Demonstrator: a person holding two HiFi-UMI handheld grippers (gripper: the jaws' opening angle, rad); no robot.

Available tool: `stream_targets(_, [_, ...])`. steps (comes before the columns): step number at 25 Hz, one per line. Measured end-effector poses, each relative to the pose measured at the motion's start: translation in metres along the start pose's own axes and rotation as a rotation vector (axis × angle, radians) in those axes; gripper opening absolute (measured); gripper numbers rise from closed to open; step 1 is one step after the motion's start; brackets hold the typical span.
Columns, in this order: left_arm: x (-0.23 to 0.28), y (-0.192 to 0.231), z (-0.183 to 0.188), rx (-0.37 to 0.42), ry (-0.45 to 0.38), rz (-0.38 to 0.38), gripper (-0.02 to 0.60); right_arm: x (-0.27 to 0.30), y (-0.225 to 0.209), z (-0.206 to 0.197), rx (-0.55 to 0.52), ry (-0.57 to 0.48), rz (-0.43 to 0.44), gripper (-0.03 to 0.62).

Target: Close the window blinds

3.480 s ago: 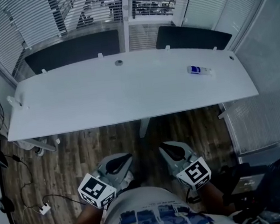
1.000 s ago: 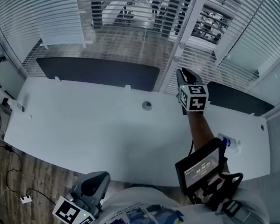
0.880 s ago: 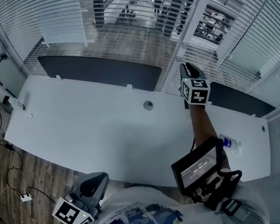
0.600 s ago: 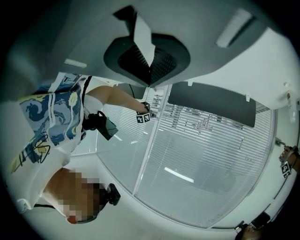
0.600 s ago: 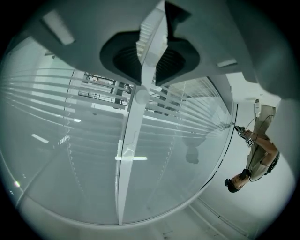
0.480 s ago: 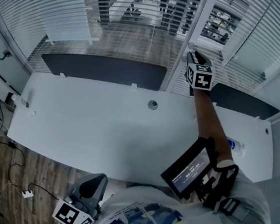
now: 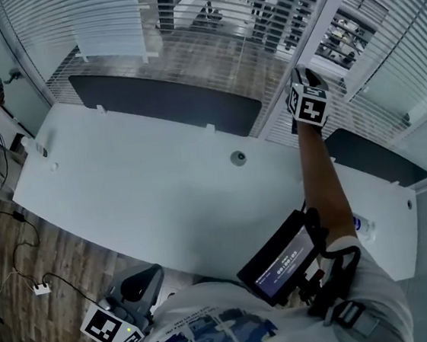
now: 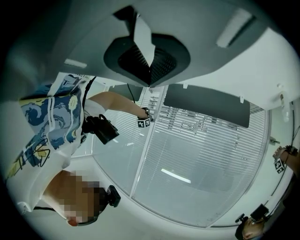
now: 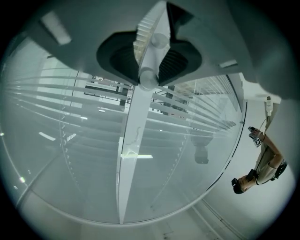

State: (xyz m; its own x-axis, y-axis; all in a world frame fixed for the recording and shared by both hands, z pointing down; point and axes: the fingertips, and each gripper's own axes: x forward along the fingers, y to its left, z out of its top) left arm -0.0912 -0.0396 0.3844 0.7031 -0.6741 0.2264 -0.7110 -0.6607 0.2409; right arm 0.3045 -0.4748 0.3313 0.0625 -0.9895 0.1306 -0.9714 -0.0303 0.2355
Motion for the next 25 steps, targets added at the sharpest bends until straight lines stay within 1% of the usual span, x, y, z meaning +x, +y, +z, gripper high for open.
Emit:
stream_targets(8, [-0.005, 0.000, -0.003, 0.000, 0.002, 0.018, 0.003, 0.002, -0.001, 0.003, 0.033, 0.024, -0.044, 0.123])
stream_targets(12, [-0.006, 0.000, -0.006, -0.004, -0.002, 0.026, 0.003, 0.003, -0.002, 0.001, -0.001, 0.044, -0.082, 0.123])
stream_targets(16, [-0.010, -0.003, -0.006, -0.011, -0.009, 0.031, 0.003, 0.000, 0.000, 0.011, -0.085, 0.050, -0.134, 0.121])
stream_targets(20, [-0.013, -0.003, -0.006, -0.015, -0.016, 0.035, 0.003, 0.000, -0.001, 0.010, -0.178, 0.080, -0.171, 0.121])
stream_targets(25, [-0.014, -0.002, -0.007, -0.020, -0.019, 0.032, 0.003, 0.005, 0.001, 0.003, -0.350, 0.135, -0.189, 0.121])
